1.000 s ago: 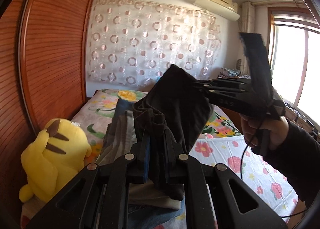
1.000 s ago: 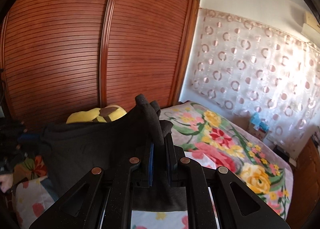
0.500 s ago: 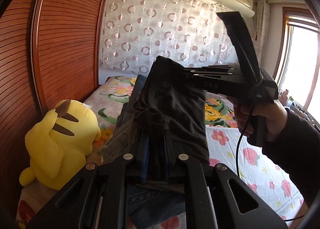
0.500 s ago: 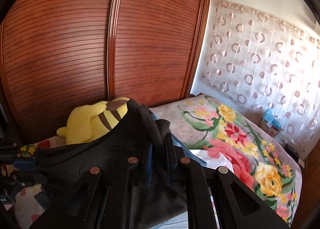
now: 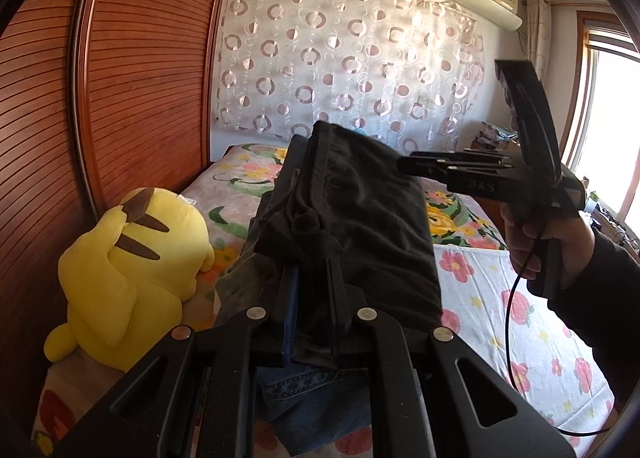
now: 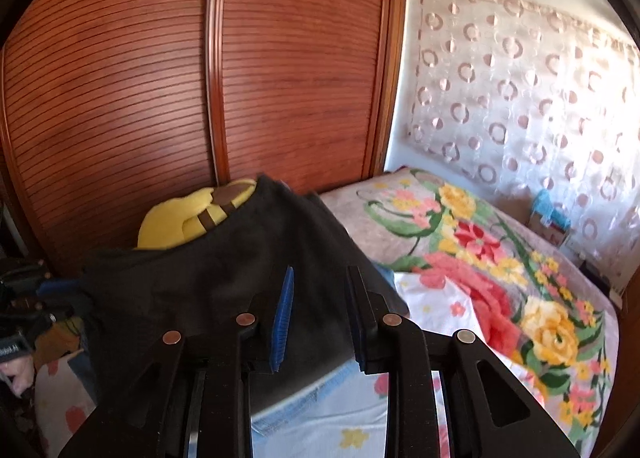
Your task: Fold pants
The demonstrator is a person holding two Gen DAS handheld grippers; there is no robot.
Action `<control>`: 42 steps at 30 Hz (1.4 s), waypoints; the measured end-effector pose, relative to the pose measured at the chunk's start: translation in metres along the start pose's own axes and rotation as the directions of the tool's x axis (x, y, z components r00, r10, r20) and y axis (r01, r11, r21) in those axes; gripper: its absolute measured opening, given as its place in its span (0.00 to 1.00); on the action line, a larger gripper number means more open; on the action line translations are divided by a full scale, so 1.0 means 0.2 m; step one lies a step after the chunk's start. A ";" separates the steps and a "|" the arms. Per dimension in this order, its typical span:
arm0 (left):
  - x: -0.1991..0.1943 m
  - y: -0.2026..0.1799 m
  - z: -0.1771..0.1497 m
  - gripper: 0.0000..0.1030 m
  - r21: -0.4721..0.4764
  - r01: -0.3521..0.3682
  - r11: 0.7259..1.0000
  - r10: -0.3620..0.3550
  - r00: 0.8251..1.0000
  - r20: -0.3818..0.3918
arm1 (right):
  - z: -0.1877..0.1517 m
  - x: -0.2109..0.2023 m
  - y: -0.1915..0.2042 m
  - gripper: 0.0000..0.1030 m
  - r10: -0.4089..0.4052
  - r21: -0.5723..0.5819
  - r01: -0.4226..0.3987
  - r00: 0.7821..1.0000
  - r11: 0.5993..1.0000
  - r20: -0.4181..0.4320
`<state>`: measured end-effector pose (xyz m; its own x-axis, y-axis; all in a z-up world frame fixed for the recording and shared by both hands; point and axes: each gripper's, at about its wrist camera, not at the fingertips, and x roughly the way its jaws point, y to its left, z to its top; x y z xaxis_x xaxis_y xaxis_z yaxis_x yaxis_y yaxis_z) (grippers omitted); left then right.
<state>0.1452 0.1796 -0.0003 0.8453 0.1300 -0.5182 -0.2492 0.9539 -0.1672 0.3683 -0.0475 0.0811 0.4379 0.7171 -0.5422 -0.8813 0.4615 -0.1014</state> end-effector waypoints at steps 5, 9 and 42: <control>0.02 0.02 -0.02 0.12 -0.003 -0.014 1.000 0.014 1.000 -0.018 | 0.01 0.10 -0.06 0.26 -0.038 0.032 0.040 0.998 0.999 -0.044; 0.00 0.02 -0.02 0.12 0.005 -0.017 1.000 0.017 1.000 -0.018 | 0.04 0.19 -0.05 0.26 -0.044 0.056 0.048 0.997 0.997 -0.065; -0.29 -0.06 -0.12 1.00 0.071 -0.017 0.997 0.015 0.999 0.031 | -0.20 -0.45 0.36 0.26 -0.073 0.152 0.067 0.997 0.986 0.037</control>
<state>0.0879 0.1538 0.0109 0.8556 0.1525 -0.4946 -0.2295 0.9683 -0.0986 0.2584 -0.1011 0.0892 0.5074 0.7006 -0.5017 -0.8129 0.5823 -0.0091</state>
